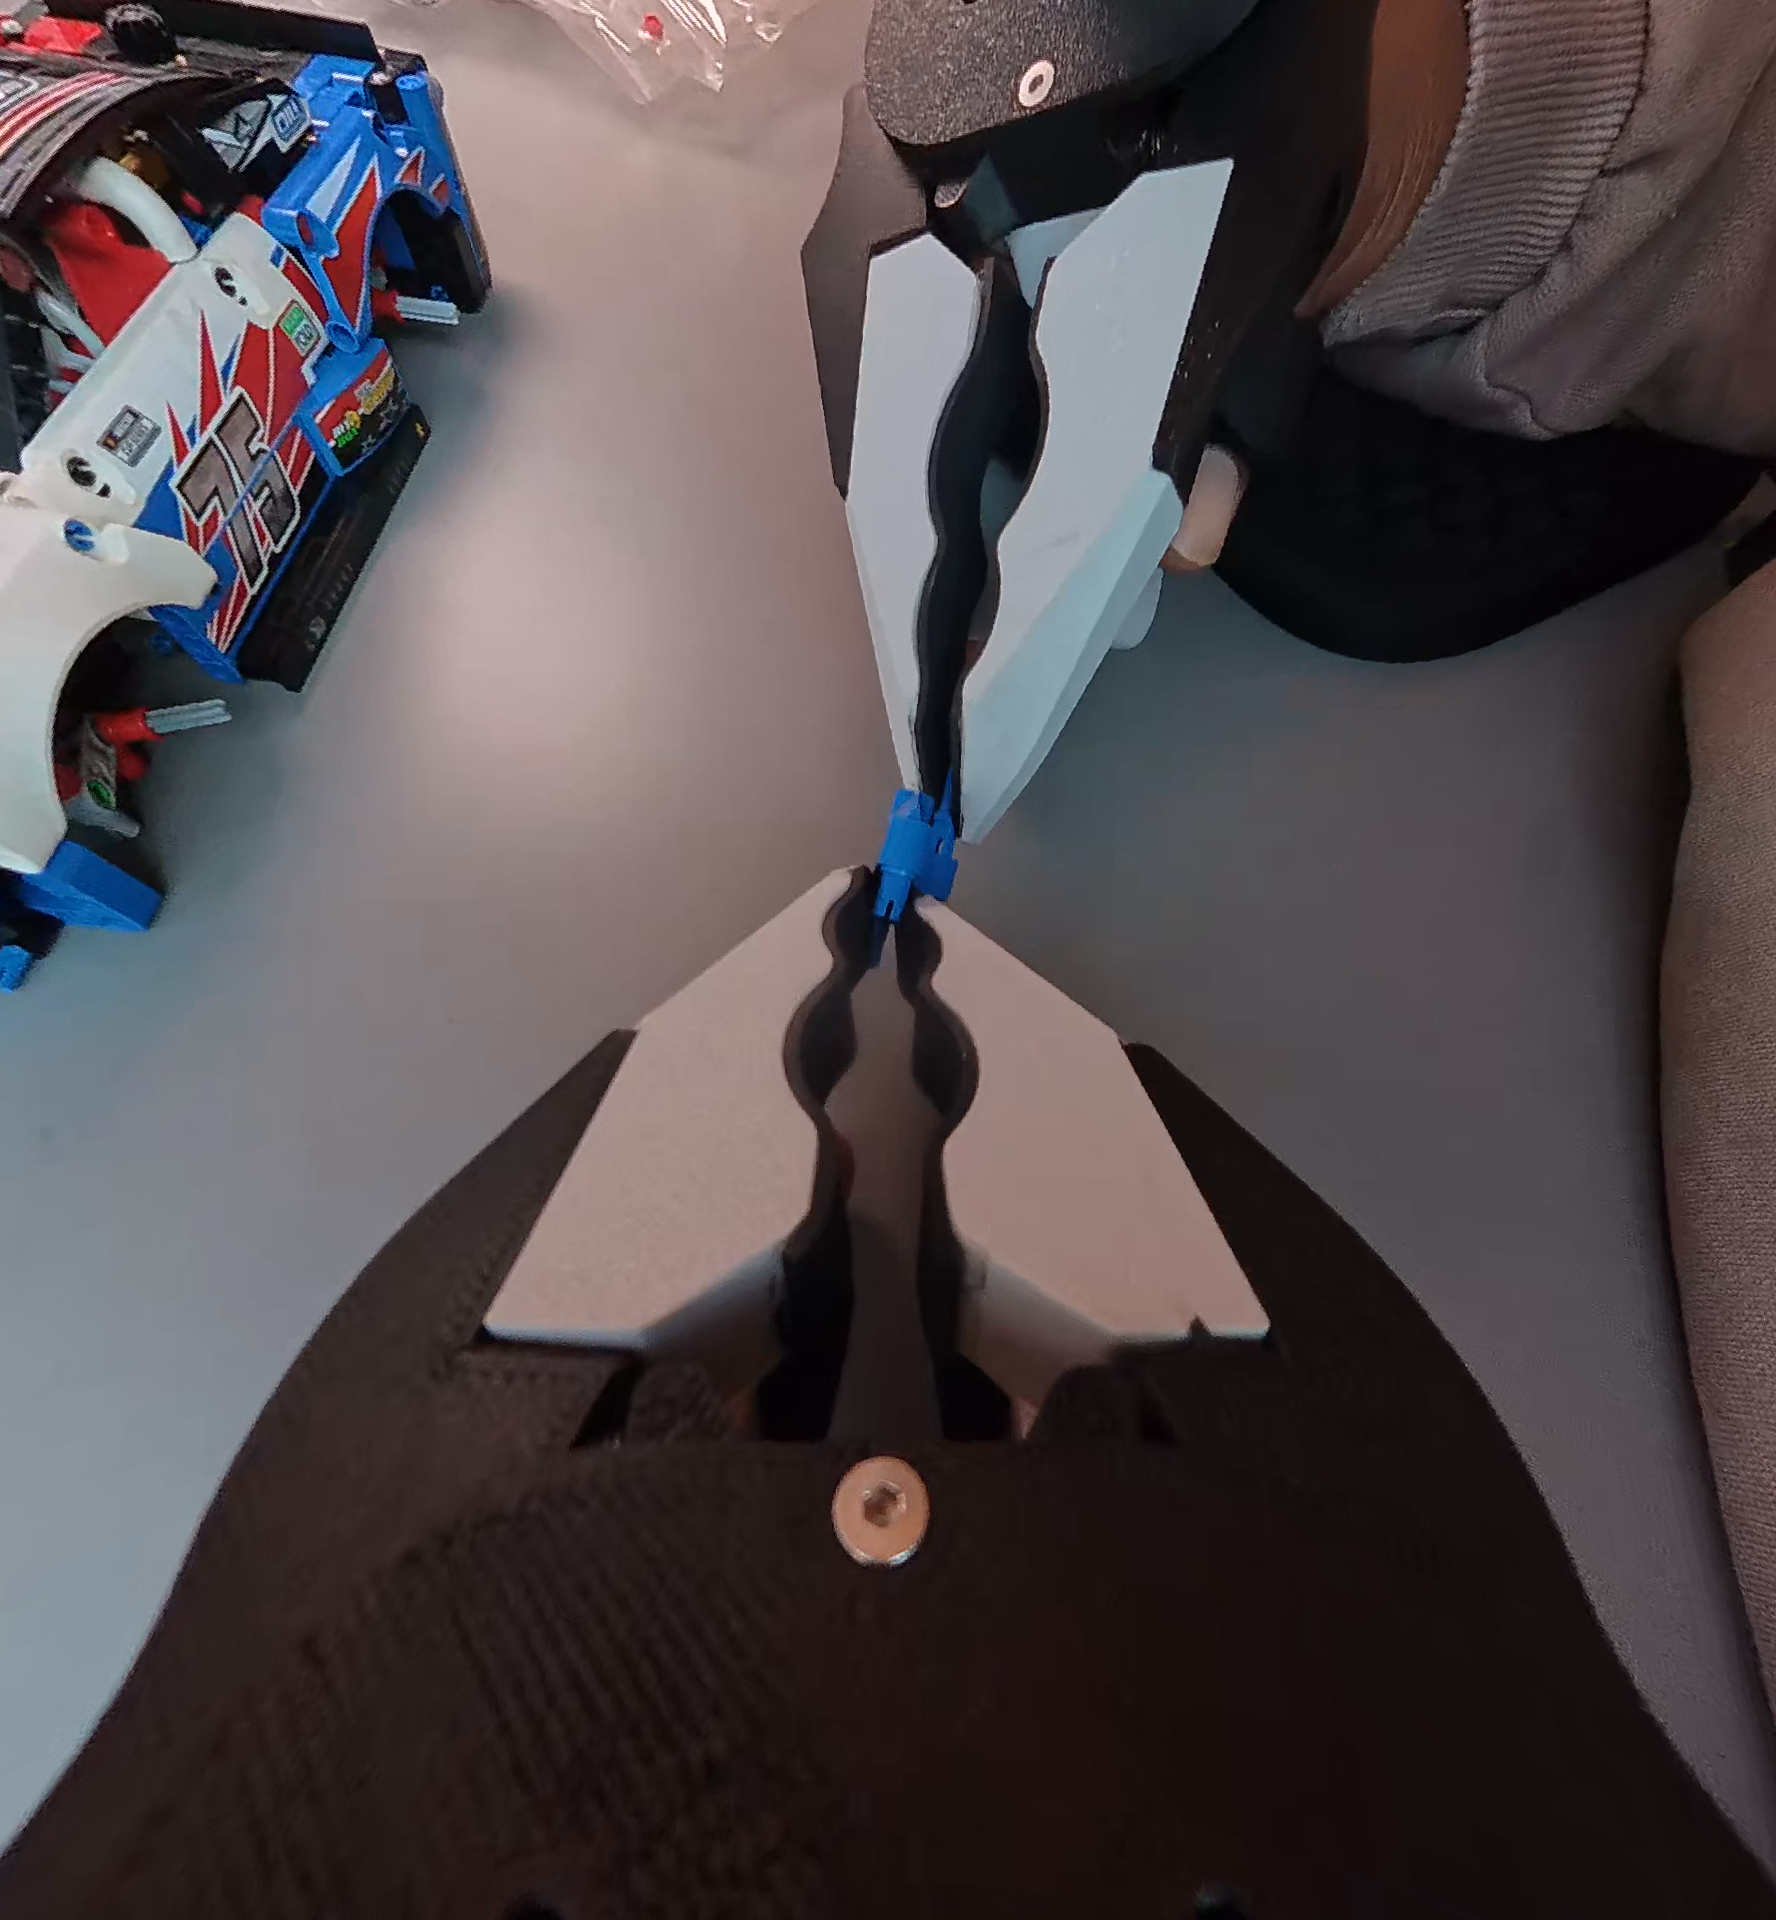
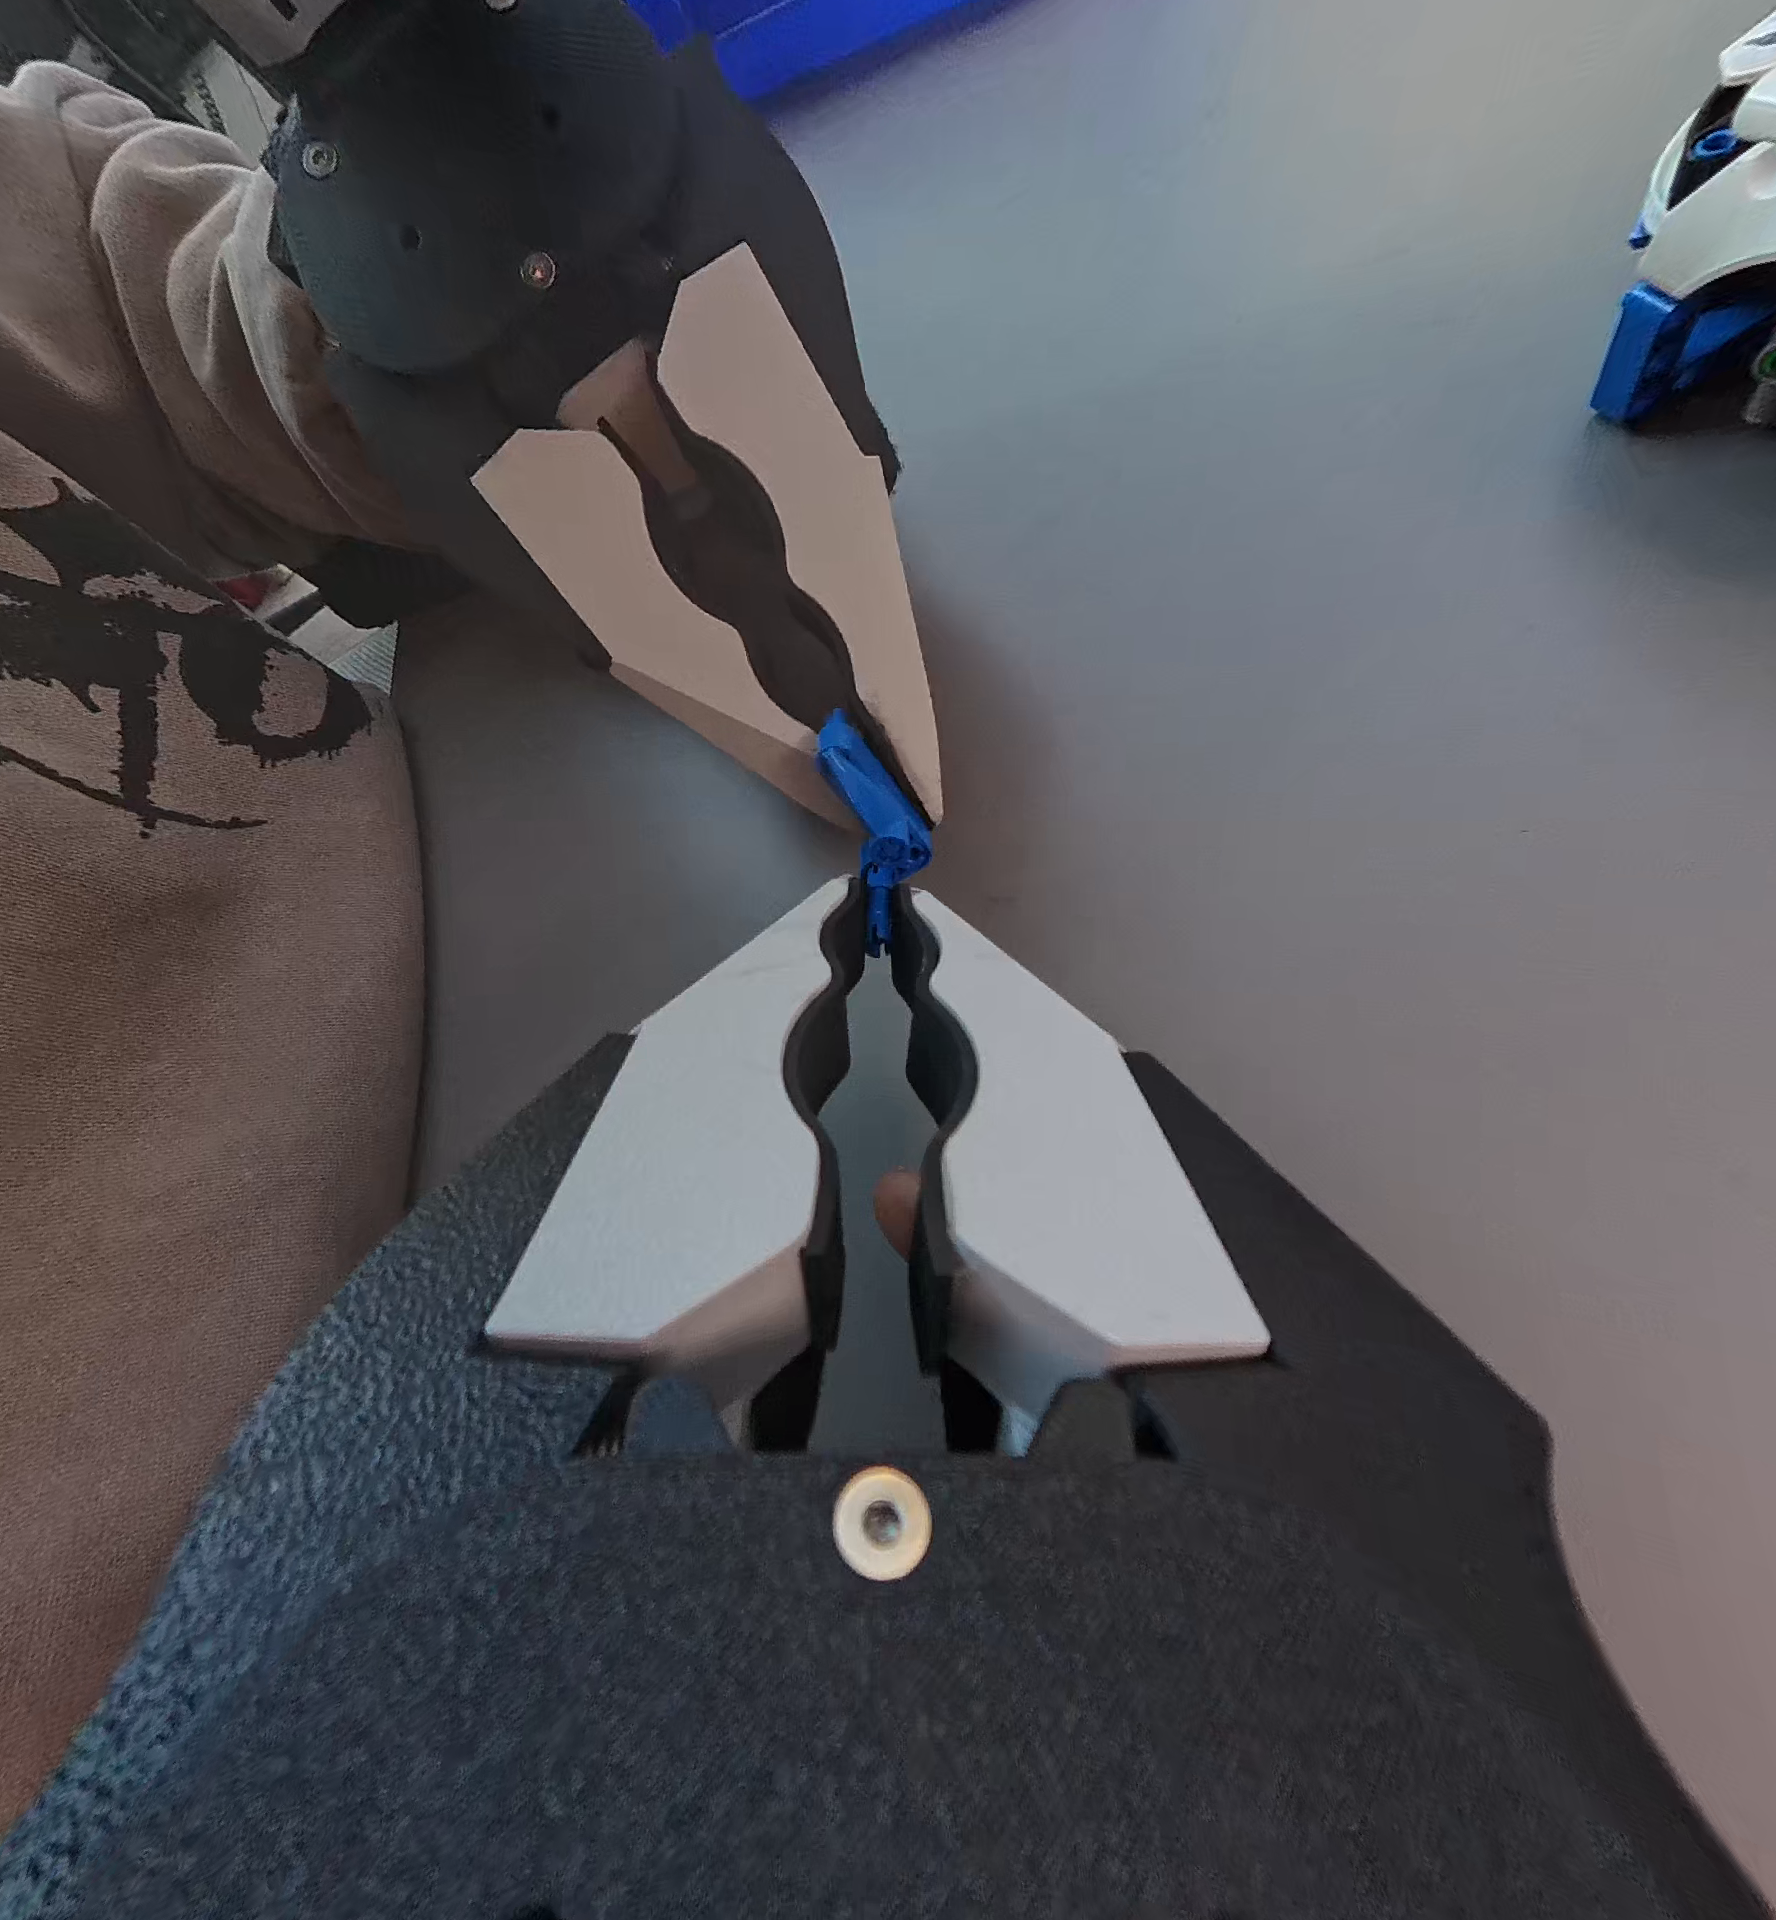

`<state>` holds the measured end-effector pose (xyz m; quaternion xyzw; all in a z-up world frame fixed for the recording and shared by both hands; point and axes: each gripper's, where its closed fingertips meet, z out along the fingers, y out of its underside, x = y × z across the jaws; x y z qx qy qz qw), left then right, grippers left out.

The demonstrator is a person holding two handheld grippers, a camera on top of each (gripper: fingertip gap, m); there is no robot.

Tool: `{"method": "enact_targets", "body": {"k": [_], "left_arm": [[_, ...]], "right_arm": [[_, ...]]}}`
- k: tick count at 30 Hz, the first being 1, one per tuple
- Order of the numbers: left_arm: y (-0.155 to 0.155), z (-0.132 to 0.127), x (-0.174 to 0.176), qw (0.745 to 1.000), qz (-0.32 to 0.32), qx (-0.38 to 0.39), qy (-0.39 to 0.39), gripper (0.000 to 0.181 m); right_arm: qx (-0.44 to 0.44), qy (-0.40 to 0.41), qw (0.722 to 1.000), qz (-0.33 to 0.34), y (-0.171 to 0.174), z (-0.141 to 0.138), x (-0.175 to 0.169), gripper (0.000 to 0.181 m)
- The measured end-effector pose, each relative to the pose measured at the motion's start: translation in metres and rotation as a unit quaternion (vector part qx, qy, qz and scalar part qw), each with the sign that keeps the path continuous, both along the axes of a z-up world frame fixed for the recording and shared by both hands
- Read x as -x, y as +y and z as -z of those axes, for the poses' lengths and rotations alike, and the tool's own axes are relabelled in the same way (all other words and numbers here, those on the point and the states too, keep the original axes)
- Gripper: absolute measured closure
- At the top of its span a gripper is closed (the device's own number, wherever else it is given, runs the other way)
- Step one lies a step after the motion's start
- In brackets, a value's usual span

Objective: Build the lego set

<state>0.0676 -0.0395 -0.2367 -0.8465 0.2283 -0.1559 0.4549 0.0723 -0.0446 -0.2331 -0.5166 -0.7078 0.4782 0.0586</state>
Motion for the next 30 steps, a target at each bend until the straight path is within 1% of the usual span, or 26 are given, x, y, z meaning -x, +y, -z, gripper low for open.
{"method": "enact_targets", "body": {"k": [4,10,12,15,23,25,28,30], "left_arm": [[0.0004,0.0019,0.0002,1.0,-0.005,0.006,0.002,0.181],[0.0004,0.0013,0.0004,0.999,-0.01,0.024,-0.033,0.181],[0.0002,0.0003,-0.0002,0.999,-0.008,0.026,-0.043,0.181],[-0.0005,0.0015,-0.0024,0.999,-0.003,0.024,-0.03,0.181],[0.0006,-0.0038,-0.0033,1.0,-0.006,0.003,-0.03,0.181],[0.0009,-0.0043,-0.0032,1.0,-0.007,-0.002,-0.025,0.181],[0.0015,-0.002,-0.0011,1.0,-0.013,0.004,-0.02,0.181],[0.0002,-0.0008,-0.0034,1.0,-0.006,0.008,-0.018,0.181]], "right_arm": [[-0.036,0.01,0.999,-0.006,0.0004,0.0022,-0.0001,0.18],[-0.098,0.05,0.994,-0.027,0.0006,0.0015,0.0002,0.18],[-0.099,0.051,0.993,-0.031,0.0005,0.0009,-0.0008,0.18],[-0.103,0.043,0.993,-0.036,-0.0003,0.0025,-0.0028,0.18],[-0.028,0.02,0.999,-0.023,-0.0003,-0.0029,-0.0038,0.18],[-0.034,0.022,0.999,-0.023,-0.0001,-0.0025,-0.0036,0.18],[-0.088,0.046,0.995,-0.027,0.0004,0.0002,-0.0016,0.18],[-0.086,0.042,0.995,-0.04,-0.0017,0.0017,-0.0049,0.18]]}}
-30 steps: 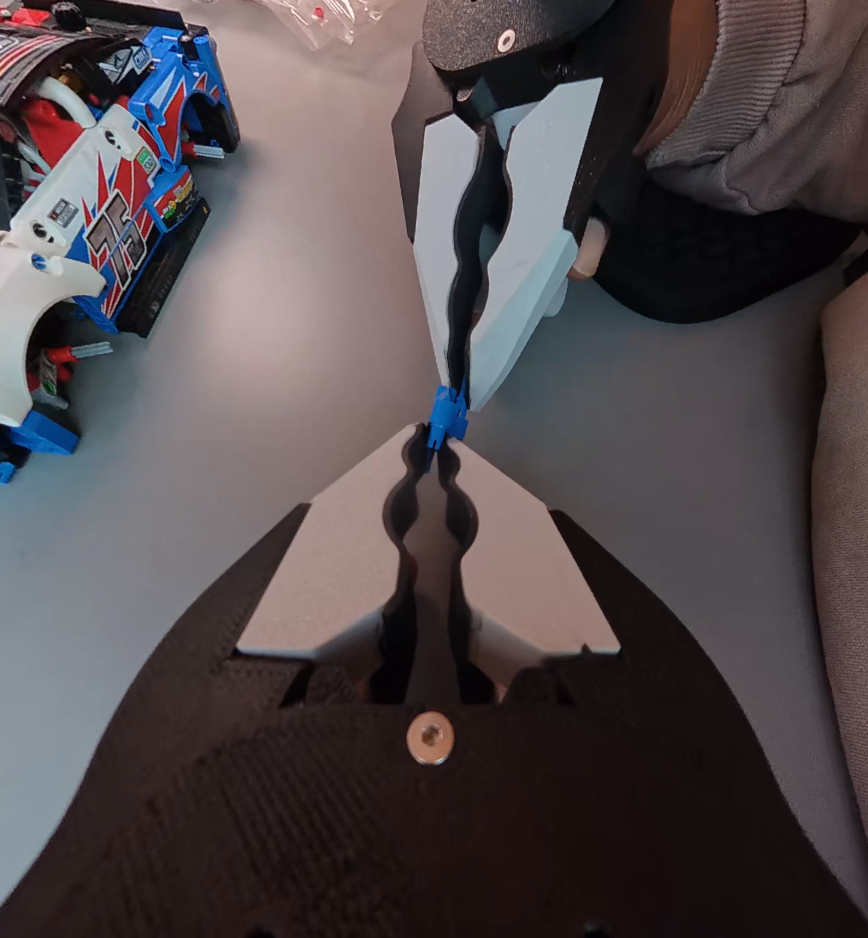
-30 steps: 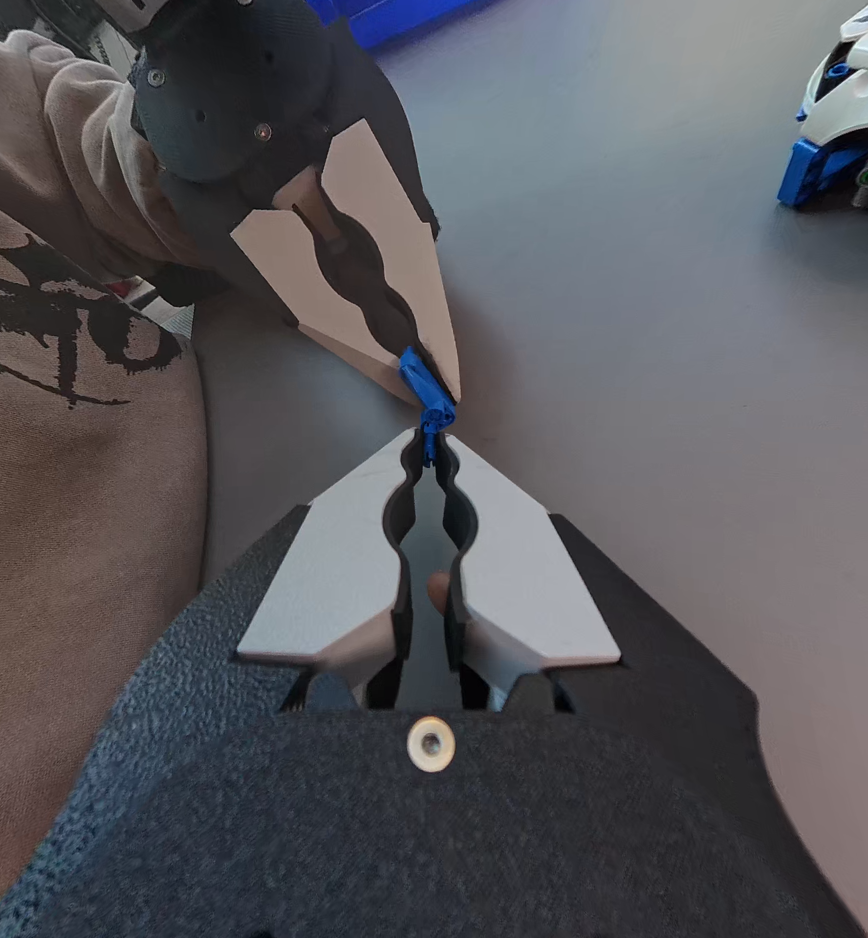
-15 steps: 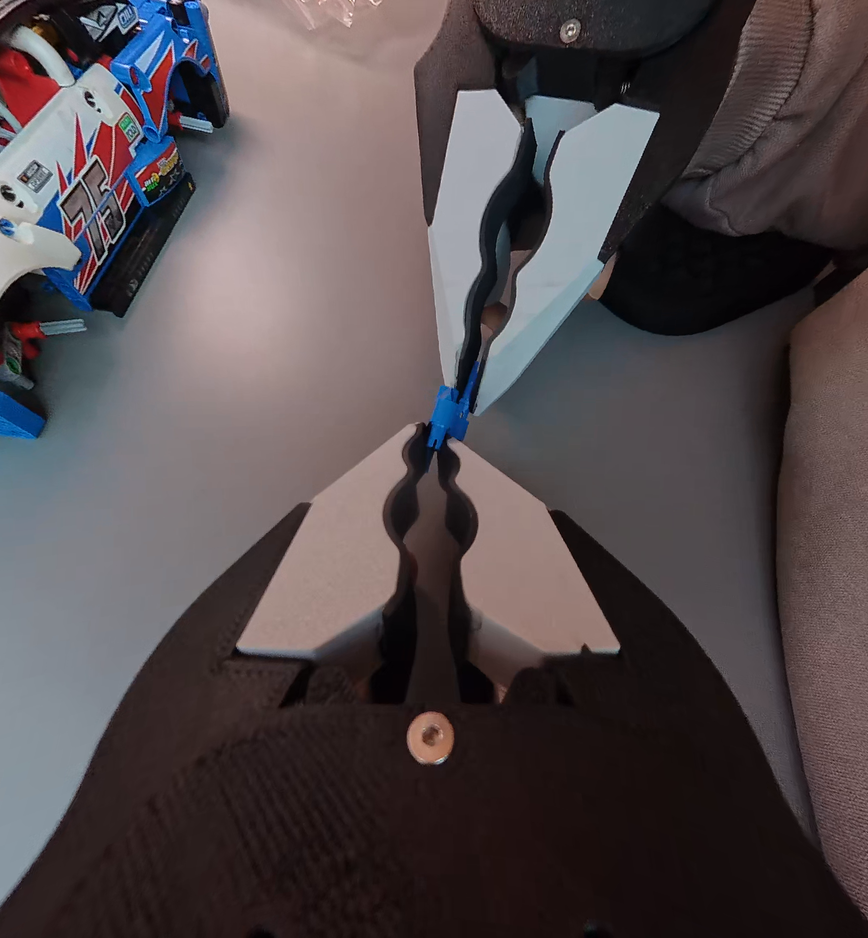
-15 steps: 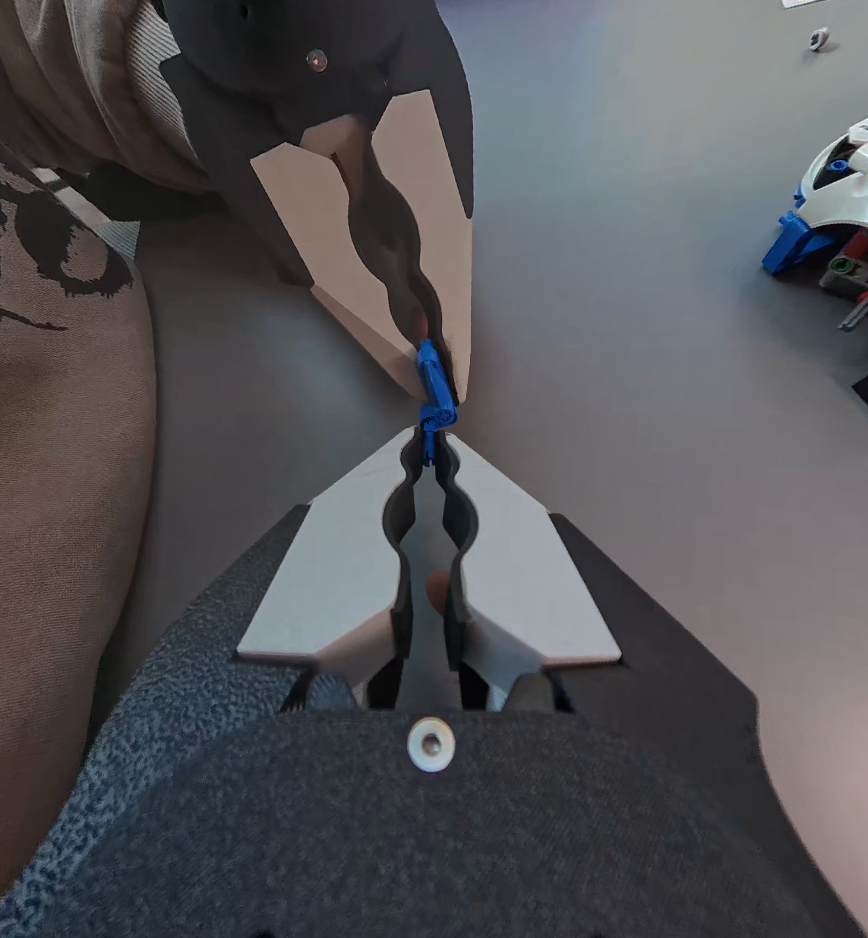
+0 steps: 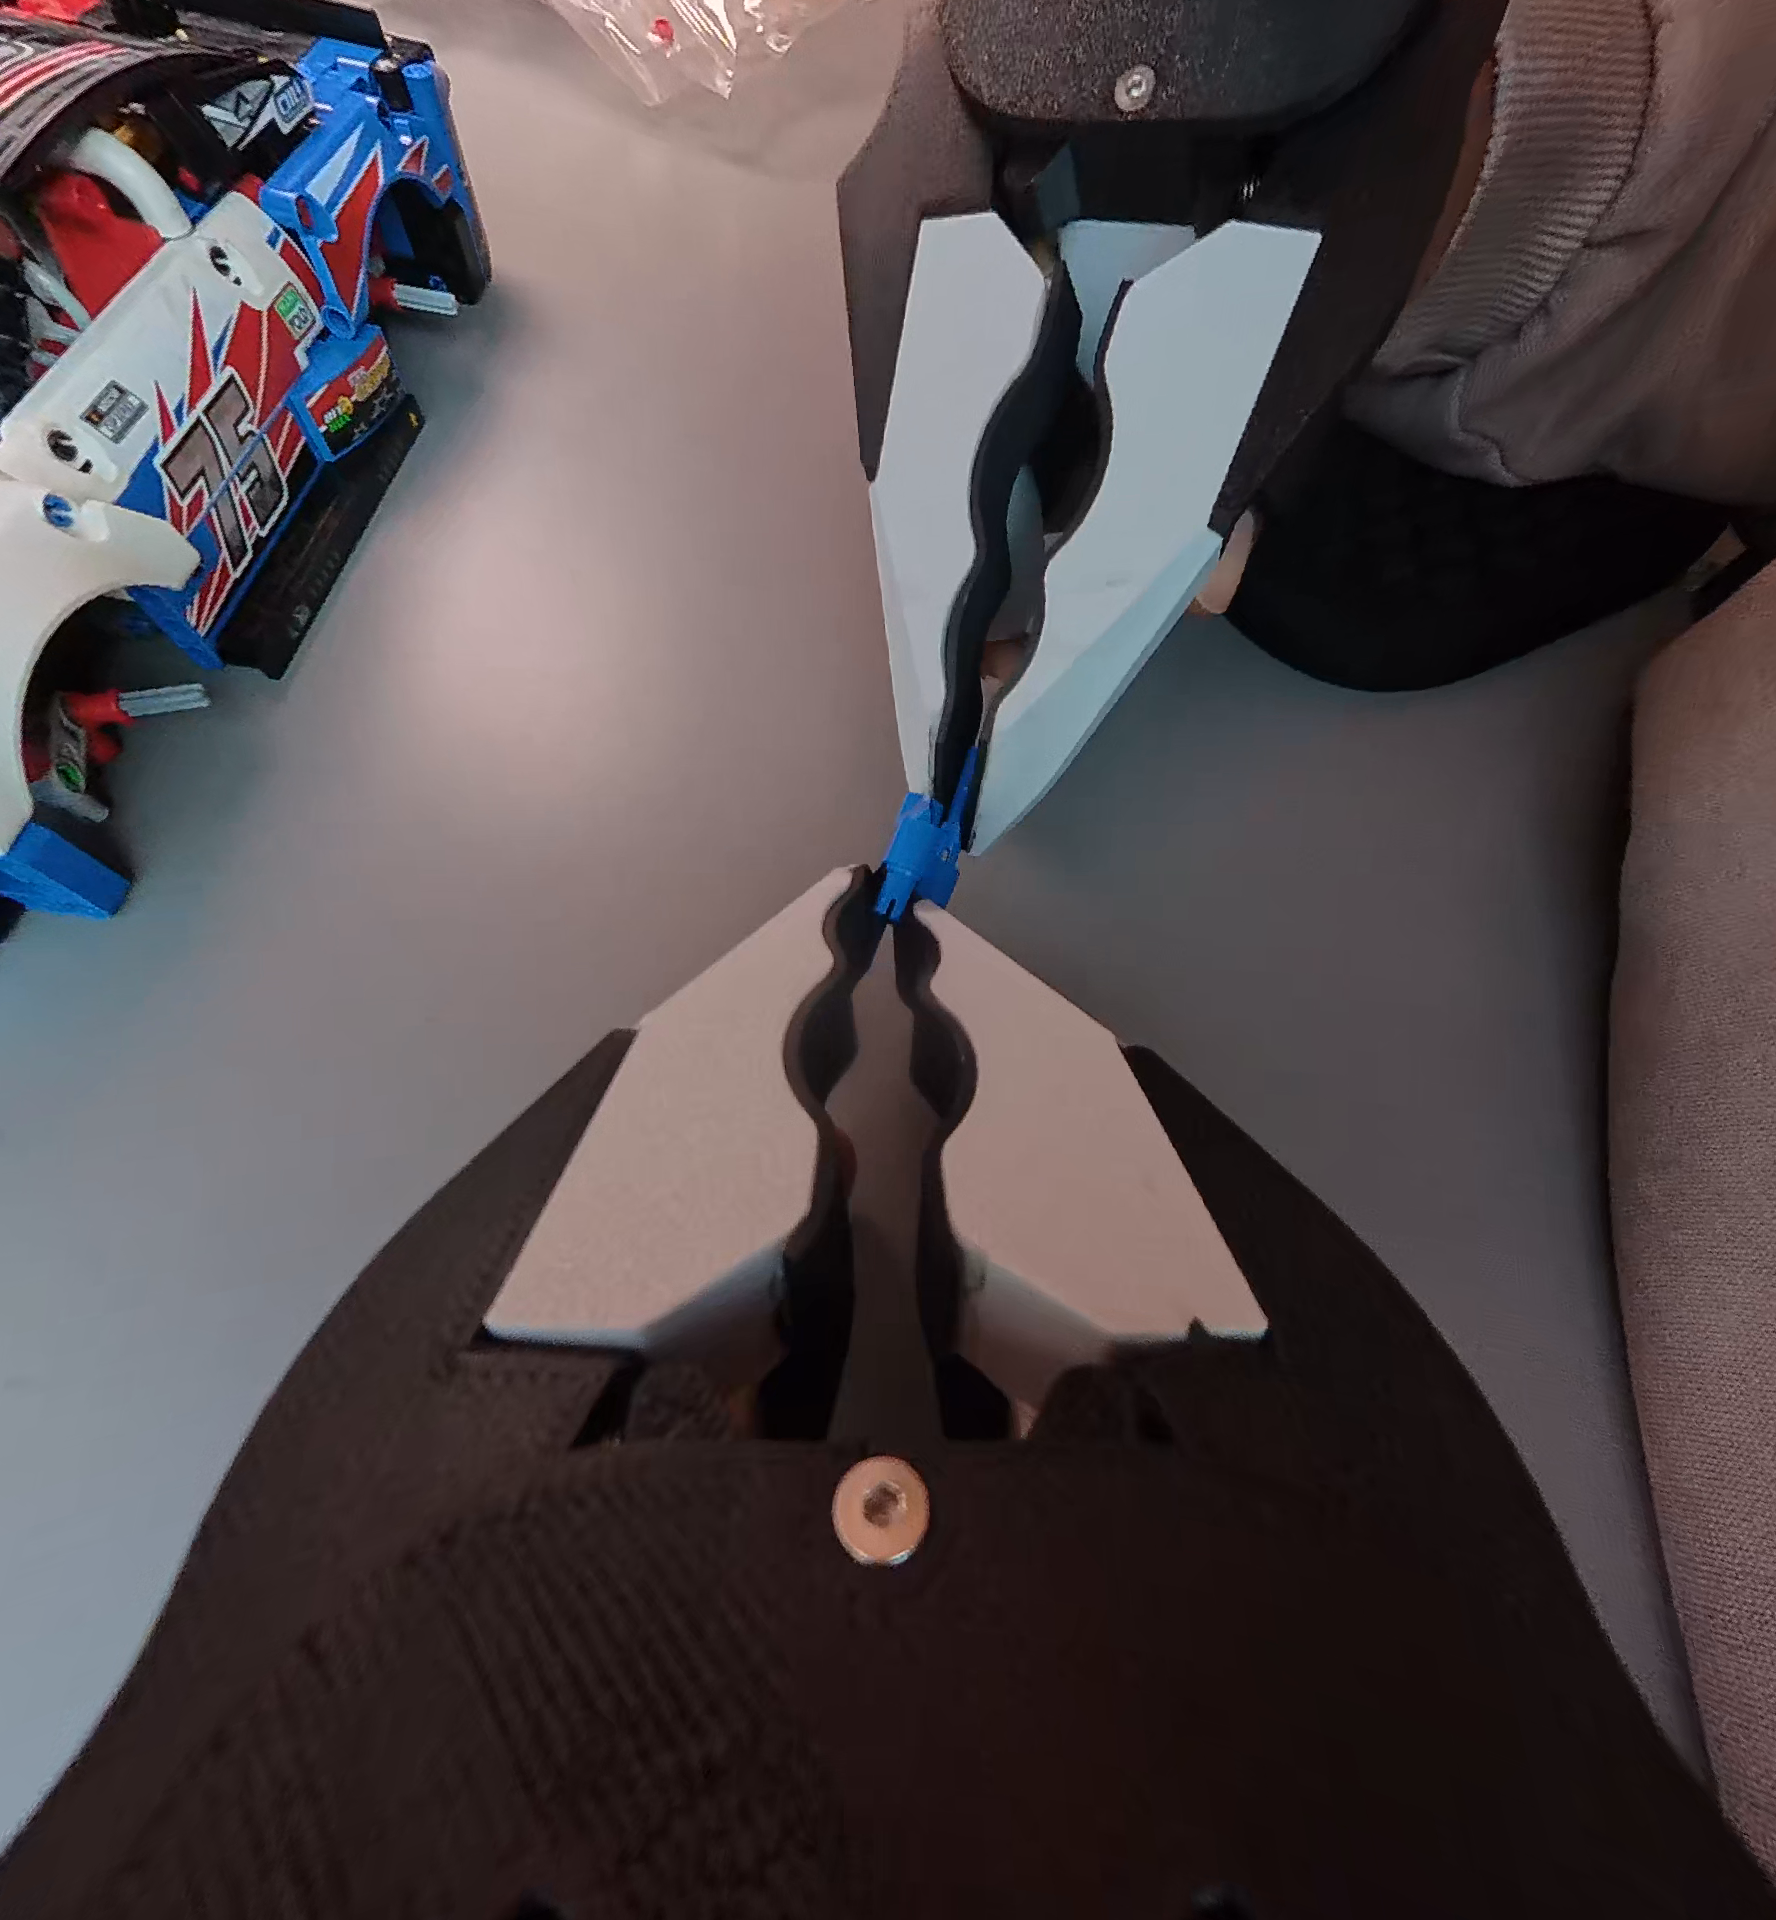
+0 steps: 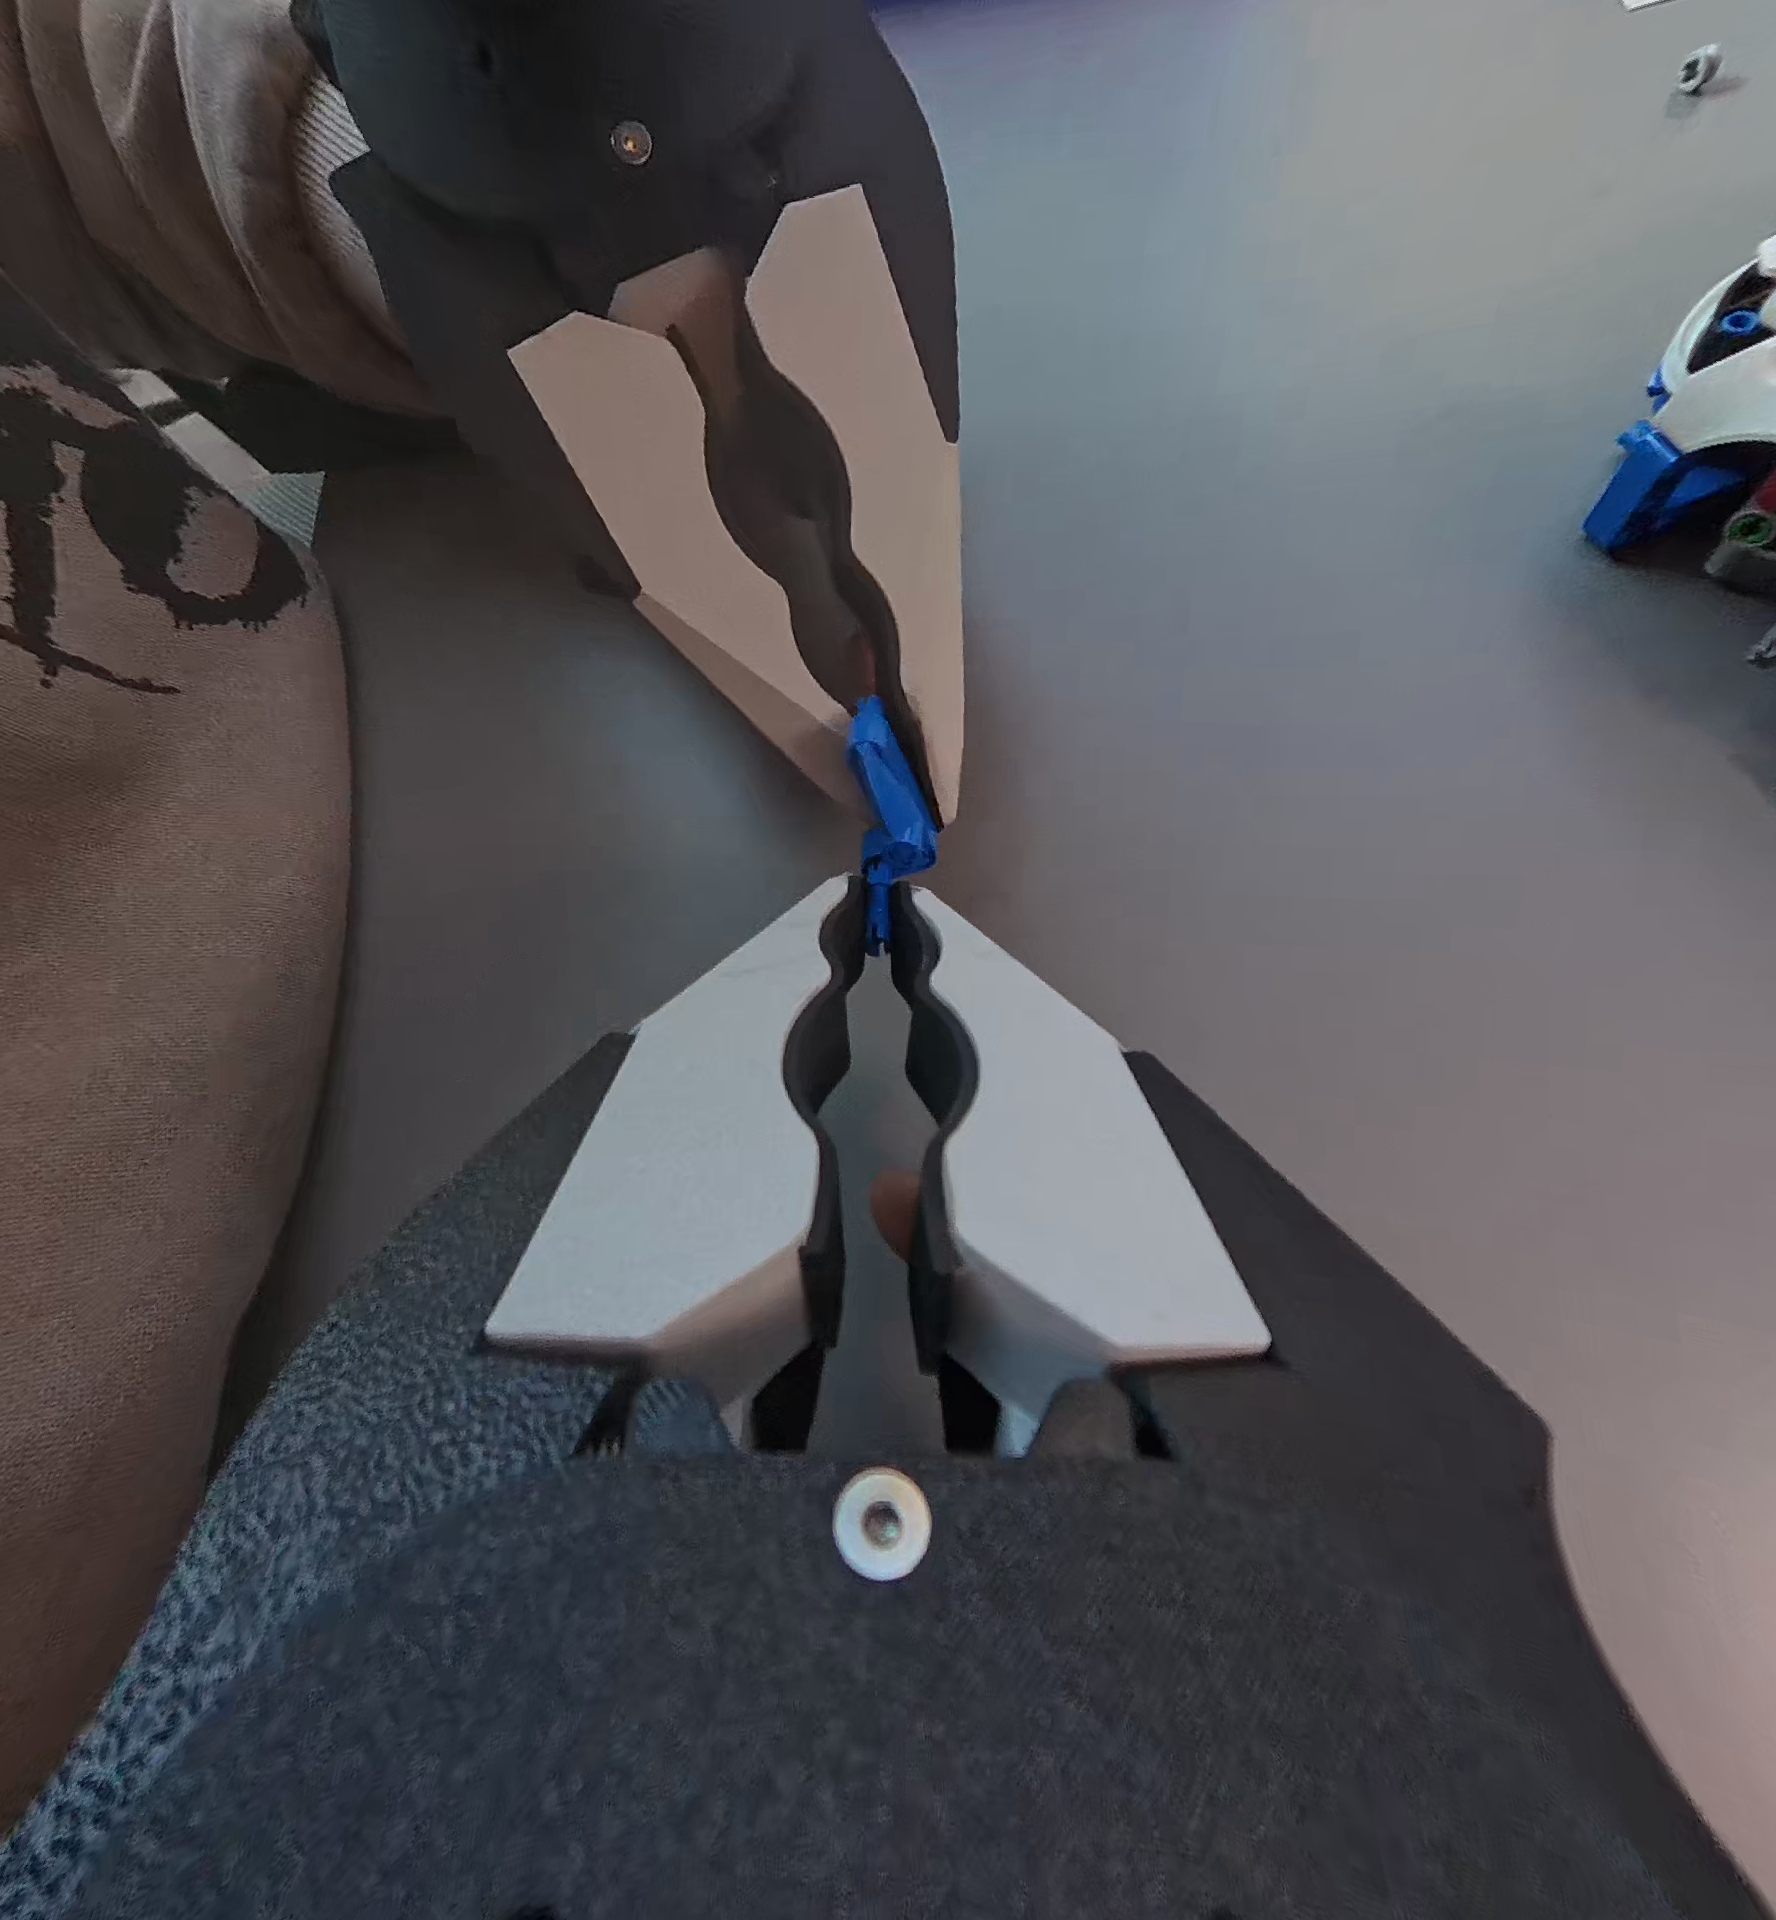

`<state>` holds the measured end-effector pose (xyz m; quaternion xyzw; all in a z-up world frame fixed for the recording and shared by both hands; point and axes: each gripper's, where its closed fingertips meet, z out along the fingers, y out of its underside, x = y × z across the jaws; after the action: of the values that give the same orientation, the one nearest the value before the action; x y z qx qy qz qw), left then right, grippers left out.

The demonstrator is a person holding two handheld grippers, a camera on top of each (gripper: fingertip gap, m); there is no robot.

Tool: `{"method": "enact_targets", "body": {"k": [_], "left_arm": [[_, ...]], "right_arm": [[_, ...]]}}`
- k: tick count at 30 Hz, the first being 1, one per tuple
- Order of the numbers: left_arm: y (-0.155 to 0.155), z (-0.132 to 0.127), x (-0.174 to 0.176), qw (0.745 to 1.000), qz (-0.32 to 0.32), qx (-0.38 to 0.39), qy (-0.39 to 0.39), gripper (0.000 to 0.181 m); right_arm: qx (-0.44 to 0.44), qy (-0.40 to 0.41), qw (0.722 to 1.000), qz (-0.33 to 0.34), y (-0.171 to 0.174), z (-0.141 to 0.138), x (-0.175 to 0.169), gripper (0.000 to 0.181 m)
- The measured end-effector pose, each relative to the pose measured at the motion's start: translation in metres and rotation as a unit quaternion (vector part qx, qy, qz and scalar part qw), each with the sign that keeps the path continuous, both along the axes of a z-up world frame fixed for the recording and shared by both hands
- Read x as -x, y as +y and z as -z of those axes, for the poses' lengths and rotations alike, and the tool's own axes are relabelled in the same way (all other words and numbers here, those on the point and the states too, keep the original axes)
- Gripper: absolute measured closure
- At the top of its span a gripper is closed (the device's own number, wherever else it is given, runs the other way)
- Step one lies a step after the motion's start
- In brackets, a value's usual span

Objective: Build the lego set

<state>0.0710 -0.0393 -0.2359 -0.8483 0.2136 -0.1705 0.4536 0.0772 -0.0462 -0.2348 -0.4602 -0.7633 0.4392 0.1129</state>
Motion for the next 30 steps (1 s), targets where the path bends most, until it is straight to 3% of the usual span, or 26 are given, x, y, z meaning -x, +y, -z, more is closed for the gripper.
{"method": "enact_targets", "body": {"k": [8,16,24,30], "left_arm": [[0.001,0.002,0.003,1.0,-0.008,0.02,-0.02,0.181],[0.002,-0.001,0.009,0.984,-0.035,0.076,-0.154,0.181],[0.003,0.003,0.007,0.991,-0.038,0.065,-0.109,0.181],[0.003,0.004,0.011,0.989,-0.045,0.075,-0.122,0.181]], "right_arm": [[0.002,0.004,1.0,0.012,-0.001,0.001,0.005,0.18],[-0.021,0.036,0.998,0.036,0.003,-0.006,0.012,0.18],[0.0,0.012,0.999,0.047,0.001,0.0,0.012,0.18],[0.005,0.018,0.998,0.057,0.002,0.001,0.016,0.179]]}}
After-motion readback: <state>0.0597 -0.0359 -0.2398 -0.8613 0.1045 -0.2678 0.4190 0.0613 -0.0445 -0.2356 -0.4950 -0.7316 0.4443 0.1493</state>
